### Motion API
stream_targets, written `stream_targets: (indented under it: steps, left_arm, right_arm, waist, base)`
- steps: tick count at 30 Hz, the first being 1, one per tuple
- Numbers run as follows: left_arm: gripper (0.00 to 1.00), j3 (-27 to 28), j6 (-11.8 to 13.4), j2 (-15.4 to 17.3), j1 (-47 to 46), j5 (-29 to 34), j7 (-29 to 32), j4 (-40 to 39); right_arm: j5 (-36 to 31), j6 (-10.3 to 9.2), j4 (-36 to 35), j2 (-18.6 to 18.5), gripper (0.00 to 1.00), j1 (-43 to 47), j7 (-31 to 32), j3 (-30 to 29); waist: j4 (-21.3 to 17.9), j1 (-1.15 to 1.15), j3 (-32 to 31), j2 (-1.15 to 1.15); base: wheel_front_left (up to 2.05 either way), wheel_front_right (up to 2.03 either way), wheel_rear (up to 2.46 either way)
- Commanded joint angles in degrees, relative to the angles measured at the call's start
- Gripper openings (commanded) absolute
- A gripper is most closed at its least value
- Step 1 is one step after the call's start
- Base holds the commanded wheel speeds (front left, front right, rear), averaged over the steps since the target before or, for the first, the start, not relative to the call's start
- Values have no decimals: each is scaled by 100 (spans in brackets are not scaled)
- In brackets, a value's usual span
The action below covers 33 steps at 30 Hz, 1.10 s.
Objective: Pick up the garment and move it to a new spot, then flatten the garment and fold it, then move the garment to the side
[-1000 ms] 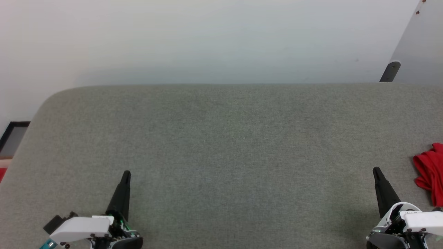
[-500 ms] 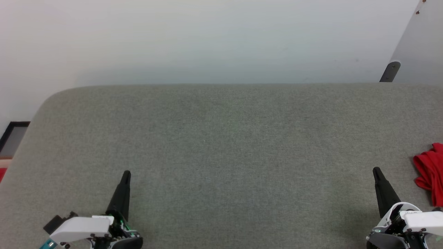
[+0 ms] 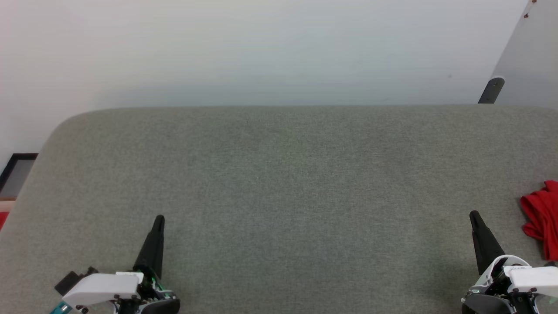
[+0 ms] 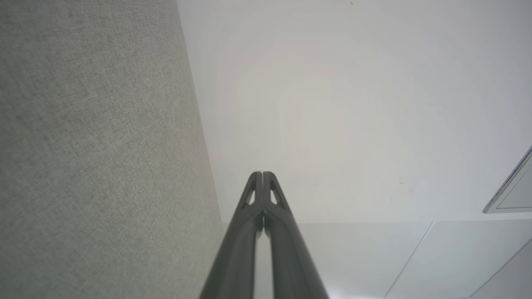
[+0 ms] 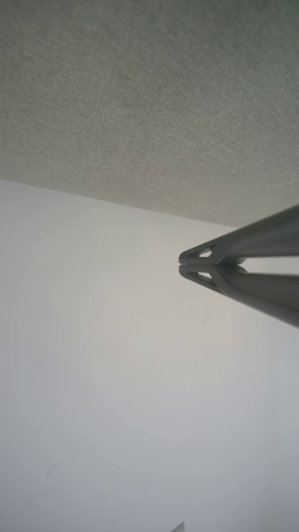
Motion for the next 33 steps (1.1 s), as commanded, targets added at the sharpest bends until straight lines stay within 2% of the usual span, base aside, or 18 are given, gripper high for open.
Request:
stream_targets:
  steps: [1,33]
  left_arm:
    - [0,13,-33,-5,-52,-19,17,5]
    - [0,12,-33,-4,-52,-20,16,4]
  right_arm:
    - [29,2,1,23,0,-19,6,0]
    - [30,2,1,23,0,-19,6,1]
  waist:
    - [0,0,0,0]
    - [0,0,0,0]
  base:
    - [0,0,0]
    - [0,0,0]
